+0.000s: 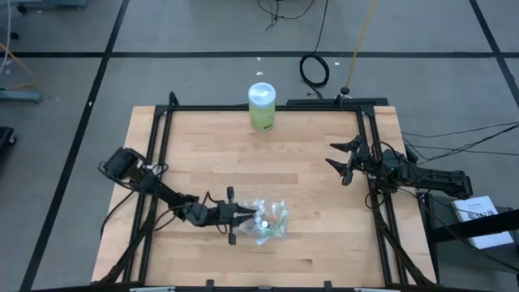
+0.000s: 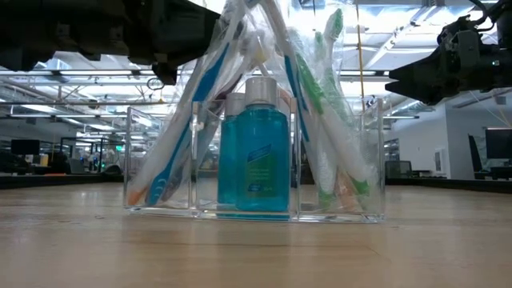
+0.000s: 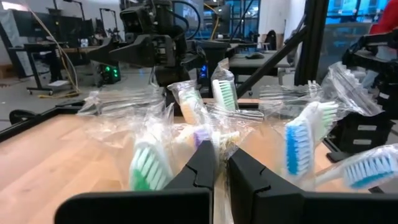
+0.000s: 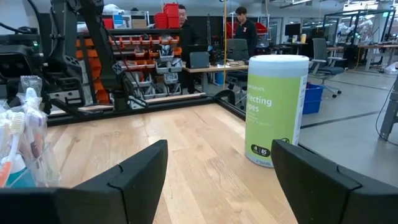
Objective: Pick & Place toothbrushing station
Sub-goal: Put the orange toothbrush into the transparent organizer
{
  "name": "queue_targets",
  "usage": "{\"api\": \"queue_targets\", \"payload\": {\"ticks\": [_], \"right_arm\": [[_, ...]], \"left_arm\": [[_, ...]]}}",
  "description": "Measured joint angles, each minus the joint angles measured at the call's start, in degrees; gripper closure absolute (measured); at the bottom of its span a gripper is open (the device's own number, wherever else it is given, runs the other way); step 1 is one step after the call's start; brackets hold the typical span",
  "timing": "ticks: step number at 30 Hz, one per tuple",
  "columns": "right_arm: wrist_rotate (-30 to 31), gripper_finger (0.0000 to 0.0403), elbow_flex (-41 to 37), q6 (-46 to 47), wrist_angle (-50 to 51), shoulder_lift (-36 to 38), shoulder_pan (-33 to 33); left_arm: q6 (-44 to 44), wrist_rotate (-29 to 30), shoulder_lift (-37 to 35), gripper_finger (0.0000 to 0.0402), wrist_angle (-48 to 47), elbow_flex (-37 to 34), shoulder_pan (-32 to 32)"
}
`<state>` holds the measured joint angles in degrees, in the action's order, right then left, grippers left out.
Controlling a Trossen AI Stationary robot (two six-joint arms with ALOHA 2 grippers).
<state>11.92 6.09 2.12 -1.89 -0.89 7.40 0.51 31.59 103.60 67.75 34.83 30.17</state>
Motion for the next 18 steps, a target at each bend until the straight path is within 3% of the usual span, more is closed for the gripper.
{"api": "queue_targets", "payload": {"ticks": [5,18], "right_arm": [[0.00,0.0124,0.00,0.01,0.00,0.02,-0.02],[0.00,0.0124,0.00,0.01,0.00,0.02,-0.01]], "left_arm": [[-1.83,0.03,-1.36,0.0367,-0.45,0.00,0.00],[-2.87,1.50,-7.19,0.0214,-2.20,0.00,0.04]]}}
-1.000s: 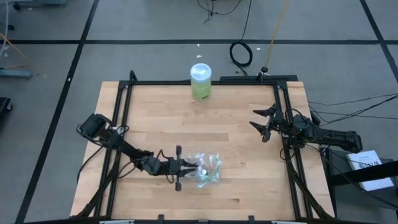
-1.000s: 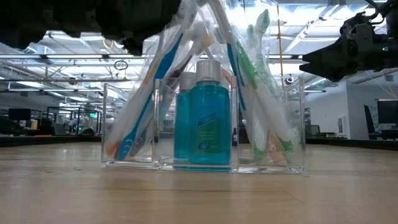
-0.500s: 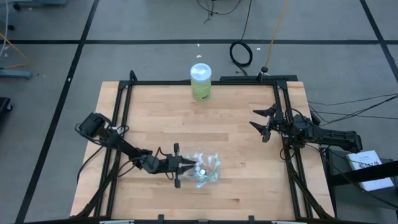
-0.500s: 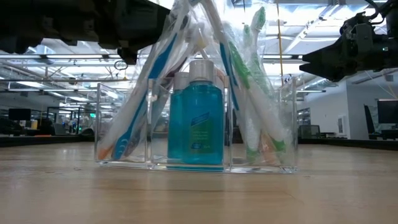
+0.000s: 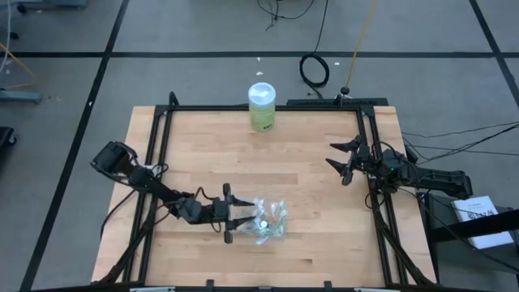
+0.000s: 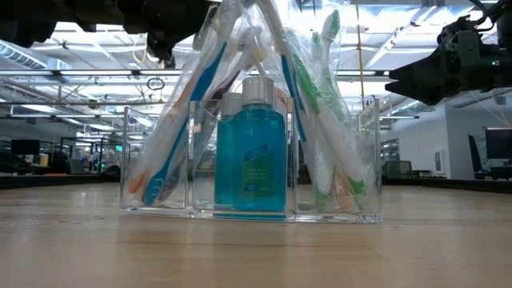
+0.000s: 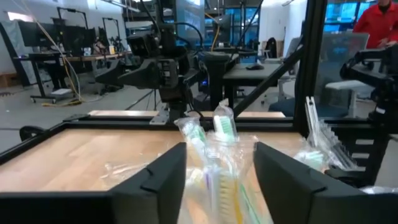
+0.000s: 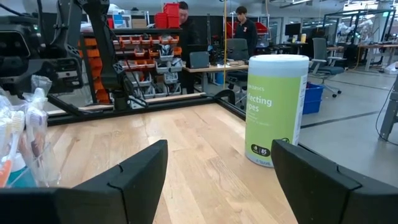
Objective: Pick & Place toothbrushing station
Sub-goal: Put the orange toothbrush into the transparent organizer, then return to Home Position
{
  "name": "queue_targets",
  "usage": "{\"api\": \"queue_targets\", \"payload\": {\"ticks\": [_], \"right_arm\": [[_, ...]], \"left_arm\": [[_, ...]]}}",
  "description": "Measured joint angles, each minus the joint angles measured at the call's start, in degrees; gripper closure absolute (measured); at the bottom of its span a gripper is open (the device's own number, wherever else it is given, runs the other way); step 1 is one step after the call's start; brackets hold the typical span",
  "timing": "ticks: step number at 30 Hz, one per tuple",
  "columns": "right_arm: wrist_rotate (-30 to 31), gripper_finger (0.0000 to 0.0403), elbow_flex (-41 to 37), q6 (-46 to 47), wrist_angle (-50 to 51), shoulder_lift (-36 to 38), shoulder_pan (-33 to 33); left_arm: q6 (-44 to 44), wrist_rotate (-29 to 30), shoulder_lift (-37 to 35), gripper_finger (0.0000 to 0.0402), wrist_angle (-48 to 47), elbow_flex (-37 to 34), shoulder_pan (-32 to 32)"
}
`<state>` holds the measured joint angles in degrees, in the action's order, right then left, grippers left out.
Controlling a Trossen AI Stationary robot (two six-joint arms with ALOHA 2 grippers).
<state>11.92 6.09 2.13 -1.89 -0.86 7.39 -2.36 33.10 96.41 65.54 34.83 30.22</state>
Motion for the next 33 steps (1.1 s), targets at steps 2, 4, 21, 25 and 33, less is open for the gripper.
{"api": "queue_targets", "payload": {"ticks": [2,4,21,25,33], "right_arm": [[0.00,0.0124,0.00,-0.02,0.00,0.00,-0.02],[0.00,0.0124,0.00,-0.01,0.00,0.00,0.01],[0.00,0.0124,0.00,-0.01,0.00,-0.01,-0.01],[0.00,0.0124,0.00,-0.01,0.00,-0.02,-0.02],[0.00,0.0124,0.00,-0.01,0.00,-0.01,-0.01]], "left_arm": [[0.12,-0.02,-0.16,0.0198,-0.85,0.00,-0.02],[0.12,0.00,-0.56,0.0186,-0.93,0.00,0.13],[5.75,0.14,-22.26,0.0172,-25.54,0.04,0.31],[9.13,3.60,-30.89,0.0172,-36.01,0.04,0.31],[14.87,7.00,-50.42,0.0172,-65.38,0.07,0.28]]}}
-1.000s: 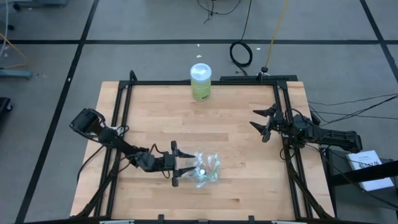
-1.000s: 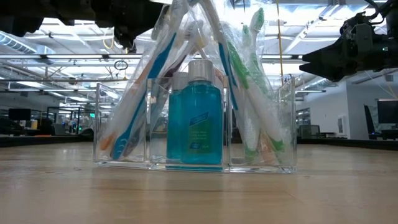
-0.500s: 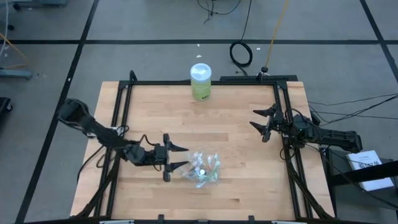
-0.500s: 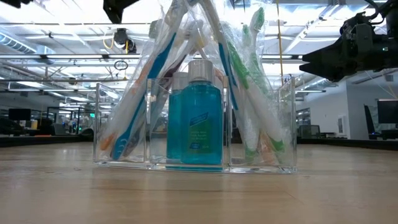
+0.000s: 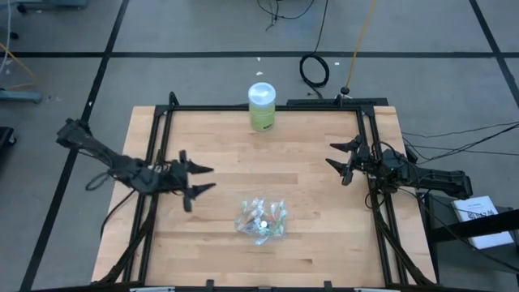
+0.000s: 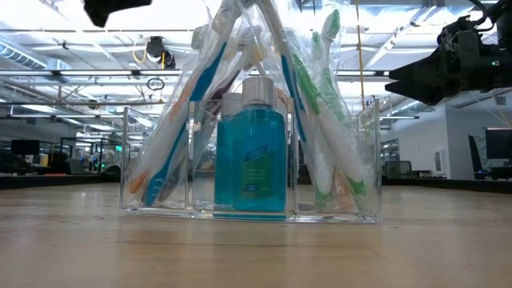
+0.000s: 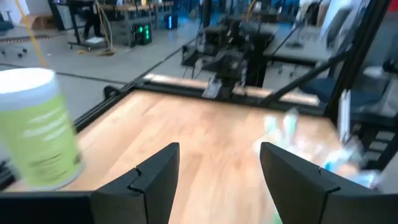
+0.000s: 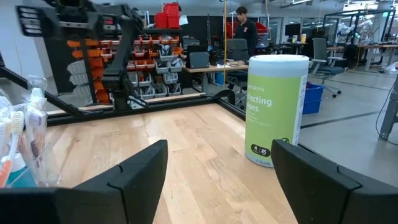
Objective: Pick & Place toothbrushing station
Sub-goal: Return to Home Position
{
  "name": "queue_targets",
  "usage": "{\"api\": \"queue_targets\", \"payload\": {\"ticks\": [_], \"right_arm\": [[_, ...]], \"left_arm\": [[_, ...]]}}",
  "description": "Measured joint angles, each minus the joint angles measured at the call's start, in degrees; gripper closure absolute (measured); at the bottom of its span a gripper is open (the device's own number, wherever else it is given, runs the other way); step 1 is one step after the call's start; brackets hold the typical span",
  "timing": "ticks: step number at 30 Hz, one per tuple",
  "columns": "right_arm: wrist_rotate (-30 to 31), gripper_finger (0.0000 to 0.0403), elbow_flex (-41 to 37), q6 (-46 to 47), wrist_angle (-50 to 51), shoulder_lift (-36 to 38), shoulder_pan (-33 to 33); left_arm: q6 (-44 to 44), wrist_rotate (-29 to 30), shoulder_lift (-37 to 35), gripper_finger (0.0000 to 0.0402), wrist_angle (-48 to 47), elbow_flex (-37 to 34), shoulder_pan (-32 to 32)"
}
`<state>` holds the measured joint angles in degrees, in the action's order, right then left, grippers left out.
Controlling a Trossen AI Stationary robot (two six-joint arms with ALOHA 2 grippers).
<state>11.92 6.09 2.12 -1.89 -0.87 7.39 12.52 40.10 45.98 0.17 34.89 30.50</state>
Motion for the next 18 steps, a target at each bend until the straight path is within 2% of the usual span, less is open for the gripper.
{"api": "queue_targets", "payload": {"ticks": [5,7,9,13,18], "right_arm": [[0.00,0.0124,0.00,0.01,0.00,-0.01,0.01],[0.00,0.0124,0.00,-0.01,0.00,0.00,0.01],[0.00,0.0124,0.01,0.00,-0.01,-0.01,0.00],[0.00,0.0124,0.00,0.00,0.00,0.01,0.00],[0.00,0.0124,0.00,0.01,0.00,0.01,0.00]], "left_arm": [[-2.76,0.04,-10.80,0.0172,-15.78,-0.05,0.00],[-1.77,0.25,-14.56,0.0172,-17.59,-0.96,0.00],[-2.76,-1.90,-18.41,0.0172,-16.95,-2.63,-0.02],[-4.77,-13.00,-25.10,0.0172,-12.02,-8.91,-0.79],[-4.35,-15.23,-31.65,0.0172,-3.73,-19.23,-2.71]]}}
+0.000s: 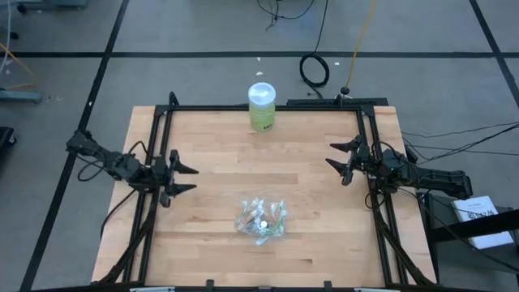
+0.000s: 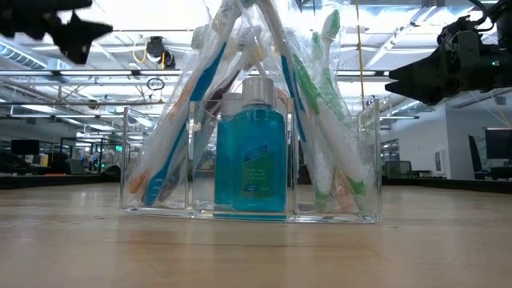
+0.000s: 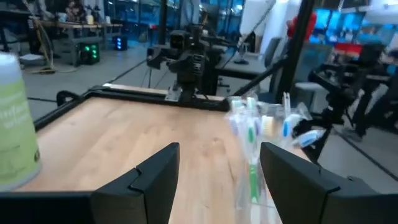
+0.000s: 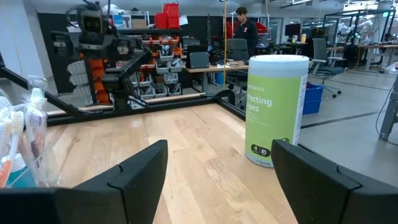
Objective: Pick & Place toothbrushing station
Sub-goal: Return to Home Position
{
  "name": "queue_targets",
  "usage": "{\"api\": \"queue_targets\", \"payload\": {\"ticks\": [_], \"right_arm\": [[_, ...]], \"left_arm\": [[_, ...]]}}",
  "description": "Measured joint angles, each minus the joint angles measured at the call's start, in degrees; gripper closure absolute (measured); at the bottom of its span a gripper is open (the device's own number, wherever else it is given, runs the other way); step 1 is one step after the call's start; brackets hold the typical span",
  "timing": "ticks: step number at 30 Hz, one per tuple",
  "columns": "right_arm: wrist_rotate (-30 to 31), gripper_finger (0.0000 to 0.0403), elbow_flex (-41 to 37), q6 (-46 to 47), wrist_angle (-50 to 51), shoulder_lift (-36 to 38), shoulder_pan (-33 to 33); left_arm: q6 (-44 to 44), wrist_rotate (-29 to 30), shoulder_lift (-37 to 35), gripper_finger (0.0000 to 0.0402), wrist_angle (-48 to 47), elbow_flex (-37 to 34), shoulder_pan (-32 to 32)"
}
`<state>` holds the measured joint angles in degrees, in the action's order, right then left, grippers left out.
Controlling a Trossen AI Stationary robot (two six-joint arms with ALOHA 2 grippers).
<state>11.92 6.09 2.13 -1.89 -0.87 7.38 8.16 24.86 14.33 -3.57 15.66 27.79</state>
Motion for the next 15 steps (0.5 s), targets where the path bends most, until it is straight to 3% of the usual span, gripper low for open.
{"api": "queue_targets", "payload": {"ticks": [7,15], "right_arm": [[0.00,0.0124,0.00,-0.01,0.00,-0.02,0.01],[0.00,0.0124,0.01,-0.01,0.00,-0.02,0.01]], "left_arm": [[2.25,-6.61,-5.77,0.0172,5.74,-9.04,-2.95],[-0.91,-16.13,-9.71,0.0172,6.09,-11.36,-8.39]]}}
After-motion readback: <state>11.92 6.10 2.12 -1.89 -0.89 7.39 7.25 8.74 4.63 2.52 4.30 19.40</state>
